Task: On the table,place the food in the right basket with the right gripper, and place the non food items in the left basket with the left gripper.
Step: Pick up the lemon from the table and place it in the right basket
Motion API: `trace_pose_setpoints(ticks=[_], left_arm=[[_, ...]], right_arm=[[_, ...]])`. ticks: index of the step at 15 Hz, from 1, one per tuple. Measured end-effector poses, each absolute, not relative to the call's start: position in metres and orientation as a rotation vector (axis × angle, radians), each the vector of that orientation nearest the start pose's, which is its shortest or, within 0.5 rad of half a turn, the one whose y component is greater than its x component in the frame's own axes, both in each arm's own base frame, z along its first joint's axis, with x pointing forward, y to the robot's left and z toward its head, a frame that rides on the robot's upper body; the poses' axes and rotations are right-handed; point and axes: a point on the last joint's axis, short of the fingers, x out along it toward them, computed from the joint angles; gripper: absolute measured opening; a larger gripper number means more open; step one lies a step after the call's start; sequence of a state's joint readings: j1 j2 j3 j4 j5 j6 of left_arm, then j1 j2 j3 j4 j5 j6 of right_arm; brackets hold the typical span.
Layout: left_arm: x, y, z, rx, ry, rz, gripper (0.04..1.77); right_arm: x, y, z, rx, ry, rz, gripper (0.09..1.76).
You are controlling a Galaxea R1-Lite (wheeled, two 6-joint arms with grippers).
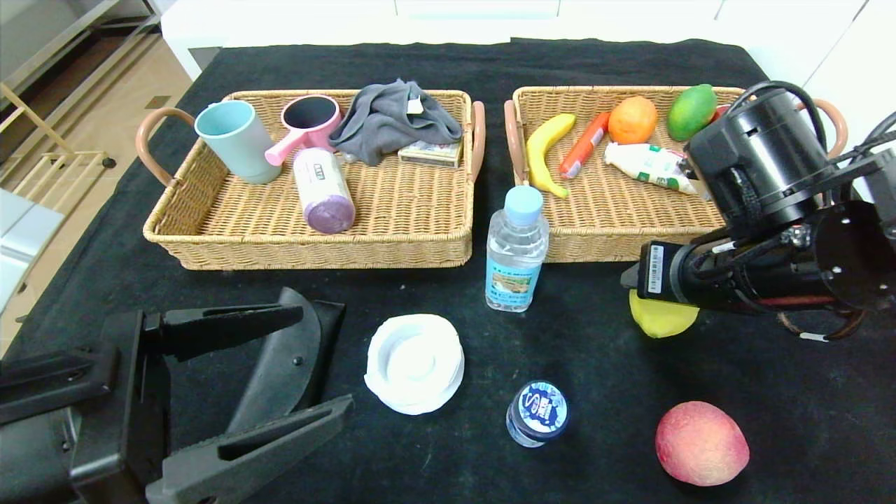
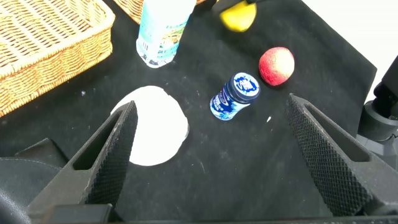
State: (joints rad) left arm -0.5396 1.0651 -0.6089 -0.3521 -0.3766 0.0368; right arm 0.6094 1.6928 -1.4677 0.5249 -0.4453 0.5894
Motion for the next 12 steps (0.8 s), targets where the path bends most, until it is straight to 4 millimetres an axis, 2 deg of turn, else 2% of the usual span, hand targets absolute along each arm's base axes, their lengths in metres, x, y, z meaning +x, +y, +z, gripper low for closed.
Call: trace_pose_setpoints(ticks=[3, 6, 9, 12], left_arm=[[0.120, -0.082, 0.242, 0.051, 0.089, -0.918, 1.72], [0.120, -0.082, 0.241, 0.058, 0.092, -0.918, 1.72], [0.120, -0.082, 0.240, 0.058, 0.092, -0.918, 1.72], [0.120, -0.081, 0.241, 0.059, 0.089, -0.918, 1.72]], right_arm=[[0.233, 0.153, 0.283, 0.171, 0.641, -0.014, 1.07], [0.227, 0.146, 0.303, 0.170, 0.595, -0.001, 1.07], [0.228, 0.139, 0.323, 0.153, 0.549, 0.003, 1.07], [0.238, 0.134, 0.334, 0.142, 0.509, -0.011, 1.07]])
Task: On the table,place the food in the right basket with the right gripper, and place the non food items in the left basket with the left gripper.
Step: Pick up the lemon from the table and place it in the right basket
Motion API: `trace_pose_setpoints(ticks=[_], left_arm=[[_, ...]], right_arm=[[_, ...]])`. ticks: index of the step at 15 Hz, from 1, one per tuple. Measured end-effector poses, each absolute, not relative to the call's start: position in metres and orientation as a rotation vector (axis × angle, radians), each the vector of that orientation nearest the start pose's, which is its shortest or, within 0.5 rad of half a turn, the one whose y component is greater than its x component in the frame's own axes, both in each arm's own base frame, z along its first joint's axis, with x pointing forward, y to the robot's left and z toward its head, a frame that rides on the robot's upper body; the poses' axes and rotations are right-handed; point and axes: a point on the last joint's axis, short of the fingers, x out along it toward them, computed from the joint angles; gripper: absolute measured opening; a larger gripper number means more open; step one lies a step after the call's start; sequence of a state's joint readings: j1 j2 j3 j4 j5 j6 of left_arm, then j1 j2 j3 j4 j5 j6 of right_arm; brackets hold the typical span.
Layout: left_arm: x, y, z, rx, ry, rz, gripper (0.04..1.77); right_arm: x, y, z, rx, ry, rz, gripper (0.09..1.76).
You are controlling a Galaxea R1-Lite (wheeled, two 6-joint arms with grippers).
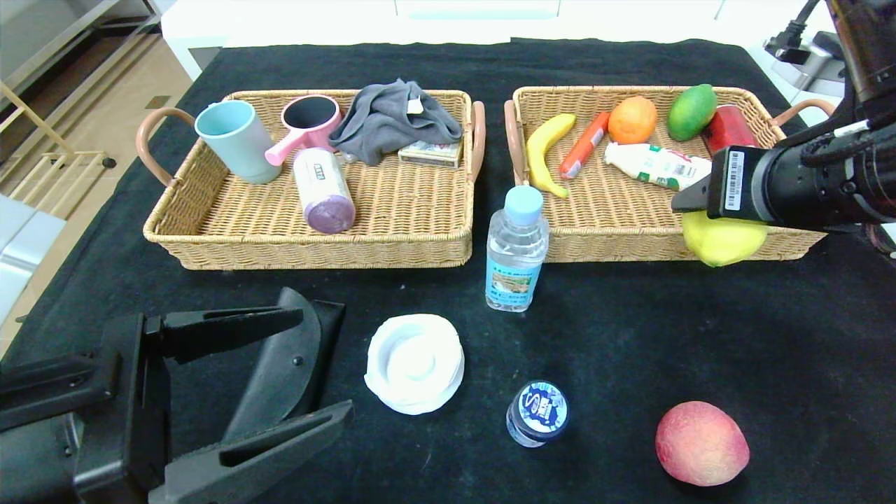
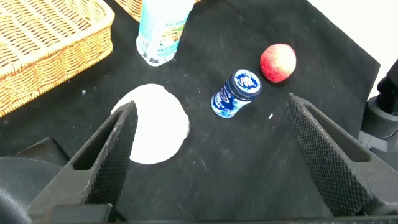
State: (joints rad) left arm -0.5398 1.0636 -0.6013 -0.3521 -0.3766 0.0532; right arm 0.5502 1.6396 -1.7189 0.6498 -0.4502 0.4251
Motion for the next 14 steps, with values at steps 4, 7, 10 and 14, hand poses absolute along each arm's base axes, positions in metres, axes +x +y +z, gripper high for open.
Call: trace_pose_setpoints(ticks=[4, 7, 10, 14], left_arm=[[0.120, -0.081, 0.241, 0.059, 0.089, -0.918, 1.72], [0.120, -0.081, 0.241, 0.059, 0.087, -0.918, 1.72], [0.119, -0.081, 0.241, 0.059, 0.088, -0.918, 1.72], [0.119, -0.081, 0.241, 0.059, 0.086, -0.918, 1.72]], right_arm=[[0.256, 0.138, 0.342, 0.129, 0.474, -0.016, 1.07], [0.272, 0.142, 0.345, 0.113, 0.452, -0.015, 1.07], [0.293, 0.148, 0.344, 0.113, 0.411, -0.017, 1.07], [0.321, 0.158, 0.337, 0.147, 0.328, -0.013, 1.07]])
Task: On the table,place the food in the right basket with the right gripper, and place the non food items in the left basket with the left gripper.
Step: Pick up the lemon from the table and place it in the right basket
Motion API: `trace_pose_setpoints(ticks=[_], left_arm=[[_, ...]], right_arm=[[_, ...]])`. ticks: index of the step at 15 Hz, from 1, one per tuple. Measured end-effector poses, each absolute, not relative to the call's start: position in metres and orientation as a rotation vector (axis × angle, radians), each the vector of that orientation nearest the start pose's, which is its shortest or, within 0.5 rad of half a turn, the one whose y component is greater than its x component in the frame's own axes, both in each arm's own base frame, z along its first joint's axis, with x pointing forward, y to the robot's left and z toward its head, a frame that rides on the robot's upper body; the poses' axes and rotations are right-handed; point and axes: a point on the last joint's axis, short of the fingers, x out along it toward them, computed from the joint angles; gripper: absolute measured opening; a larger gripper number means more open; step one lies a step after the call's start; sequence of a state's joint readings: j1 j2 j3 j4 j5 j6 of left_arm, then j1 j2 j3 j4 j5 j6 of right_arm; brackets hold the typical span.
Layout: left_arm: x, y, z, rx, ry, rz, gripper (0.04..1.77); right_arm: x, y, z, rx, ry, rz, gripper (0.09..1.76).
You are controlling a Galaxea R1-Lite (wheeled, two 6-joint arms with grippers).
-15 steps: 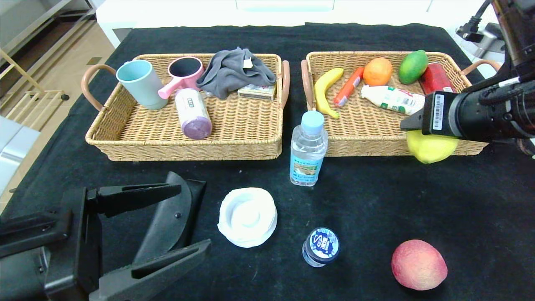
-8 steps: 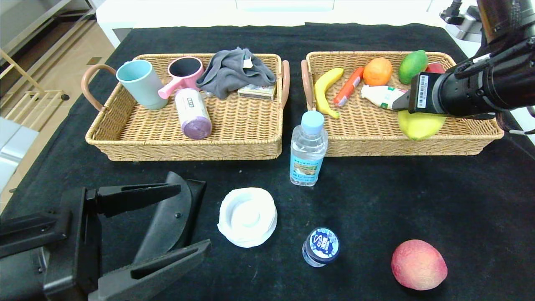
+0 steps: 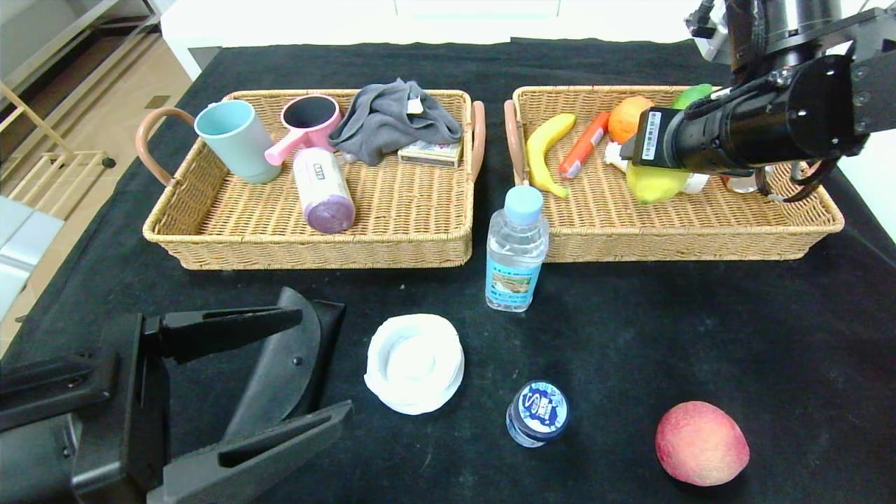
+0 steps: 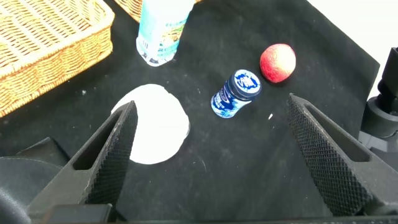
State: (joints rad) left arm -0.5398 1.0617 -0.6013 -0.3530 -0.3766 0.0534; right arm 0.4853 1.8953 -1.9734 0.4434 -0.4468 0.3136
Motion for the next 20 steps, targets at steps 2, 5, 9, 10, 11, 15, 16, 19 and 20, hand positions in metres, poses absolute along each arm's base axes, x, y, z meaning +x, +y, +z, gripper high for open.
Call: trace_pose_setpoints(ticks=[2, 5, 9, 10, 11, 15, 16, 19, 20], left_arm=[[0.119, -0.081, 0.242, 0.058, 0.084, -0.918, 1.72], [0.119, -0.081, 0.242, 0.058, 0.080, -0.918, 1.72], [0.119, -0.081, 0.242, 0.058, 0.080, -0.918, 1.72], [0.119, -0.081, 0.242, 0.058, 0.080, -0.918, 1.72], [0.119, -0.081, 0.242, 0.058, 0.080, -0.918, 1.72], [0.119, -0.081, 0.242, 0.058, 0.080, -0.917, 1.72], [0.119, -0.080, 0.242, 0.058, 0.080, -0.915, 1.72], [0.119, -0.080, 0.242, 0.058, 0.080, -0.911, 1.72], [0.119, -0.080, 0.242, 0.058, 0.080, -0.910, 1.72]], right_arm=[[0.332, 0.163, 0.332, 0.157, 0.302, -0.012, 1.07], [0.344, 0.168, 0.324, 0.160, 0.284, -0.009, 1.07], [0.354, 0.173, 0.320, 0.171, 0.249, -0.005, 1.07], [0.355, 0.174, 0.318, 0.168, 0.252, -0.006, 1.07], [0.355, 0.174, 0.317, 0.167, 0.254, -0.006, 1.07], [0.356, 0.175, 0.316, 0.167, 0.256, -0.007, 1.20], [0.356, 0.175, 0.317, 0.168, 0.256, -0.007, 1.26], [0.355, 0.174, 0.318, 0.171, 0.254, -0.006, 1.40], [0.355, 0.174, 0.318, 0.171, 0.255, -0.006, 1.44]])
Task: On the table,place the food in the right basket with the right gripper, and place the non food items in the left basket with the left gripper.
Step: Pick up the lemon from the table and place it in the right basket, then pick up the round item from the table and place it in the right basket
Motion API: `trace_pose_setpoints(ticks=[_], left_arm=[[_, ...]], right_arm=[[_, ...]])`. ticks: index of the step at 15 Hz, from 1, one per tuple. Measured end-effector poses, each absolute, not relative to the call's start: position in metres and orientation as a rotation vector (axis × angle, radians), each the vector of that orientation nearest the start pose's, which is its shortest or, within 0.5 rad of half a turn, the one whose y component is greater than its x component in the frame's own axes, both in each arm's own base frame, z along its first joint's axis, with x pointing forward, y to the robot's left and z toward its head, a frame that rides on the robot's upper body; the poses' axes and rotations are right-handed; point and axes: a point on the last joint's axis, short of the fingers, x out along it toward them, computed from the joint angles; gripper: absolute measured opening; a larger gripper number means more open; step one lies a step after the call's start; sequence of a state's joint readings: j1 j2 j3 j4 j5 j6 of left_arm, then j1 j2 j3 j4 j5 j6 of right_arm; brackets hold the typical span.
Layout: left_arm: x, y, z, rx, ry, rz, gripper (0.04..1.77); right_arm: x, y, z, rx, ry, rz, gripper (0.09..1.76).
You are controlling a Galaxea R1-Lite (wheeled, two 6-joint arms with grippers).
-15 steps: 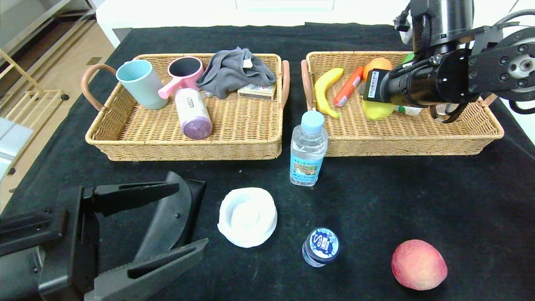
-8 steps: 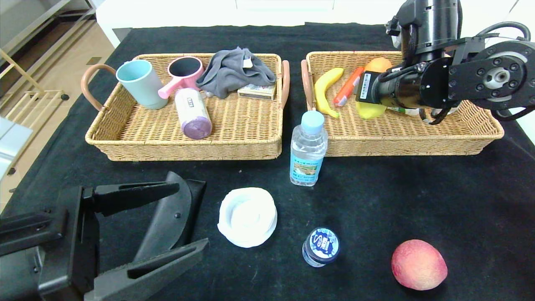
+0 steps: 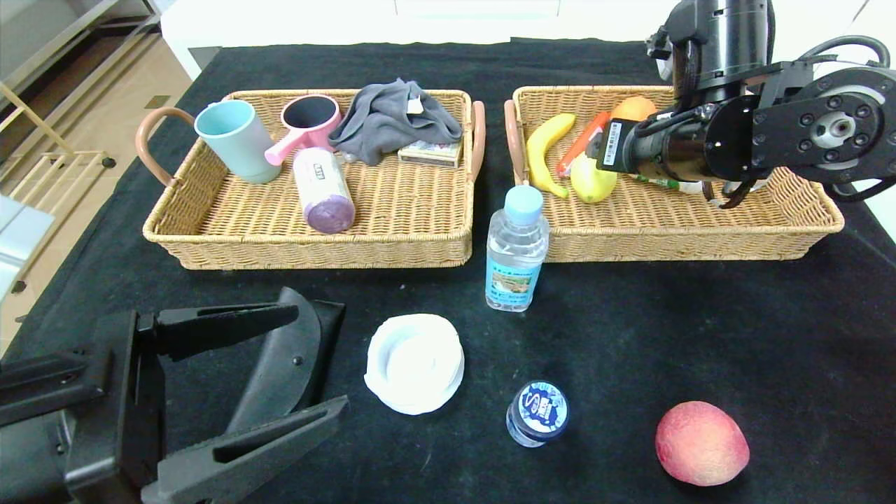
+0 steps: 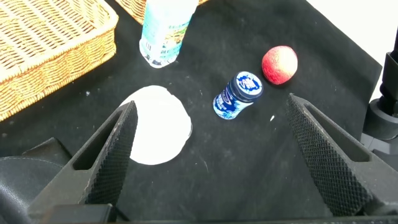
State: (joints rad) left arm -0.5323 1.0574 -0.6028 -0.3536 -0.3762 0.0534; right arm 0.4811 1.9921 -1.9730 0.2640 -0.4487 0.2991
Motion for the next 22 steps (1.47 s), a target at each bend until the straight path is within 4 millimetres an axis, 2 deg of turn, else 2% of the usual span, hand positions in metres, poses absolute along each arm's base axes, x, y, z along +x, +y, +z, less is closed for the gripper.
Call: trace_pose_setpoints(ticks=[3, 5, 9, 11, 15, 18, 22], left_arm=[[0.119, -0.080, 0.242, 0.058, 0.080, -0.910, 1.72], [0.119, -0.079, 0.242, 0.058, 0.078, -0.907, 1.72], [0.120, -0.079, 0.242, 0.058, 0.081, -0.903, 1.72], [0.121, -0.080, 0.242, 0.058, 0.085, -0.904, 1.72], [0.122, -0.079, 0.241, 0.058, 0.089, -0.893, 1.72], [0.124, -0.078, 0.241, 0.057, 0.091, -0.882, 1.72], [0.124, -0.078, 0.242, 0.057, 0.086, -0.879, 1.72]], right_arm=[[0.351, 0.172, 0.322, 0.155, 0.253, -0.004, 1.52], [0.340, 0.167, 0.328, 0.132, 0.276, -0.006, 1.57], [0.304, 0.153, 0.335, 0.084, 0.390, -0.008, 1.62], [0.283, 0.150, 0.333, 0.079, 0.438, 0.001, 1.64], [0.244, 0.135, 0.333, 0.074, 0.463, -0.002, 1.67], [0.214, 0.122, 0.327, 0.056, 0.516, 0.017, 1.68], [0.187, 0.115, 0.310, 0.075, 0.583, 0.051, 1.69]])
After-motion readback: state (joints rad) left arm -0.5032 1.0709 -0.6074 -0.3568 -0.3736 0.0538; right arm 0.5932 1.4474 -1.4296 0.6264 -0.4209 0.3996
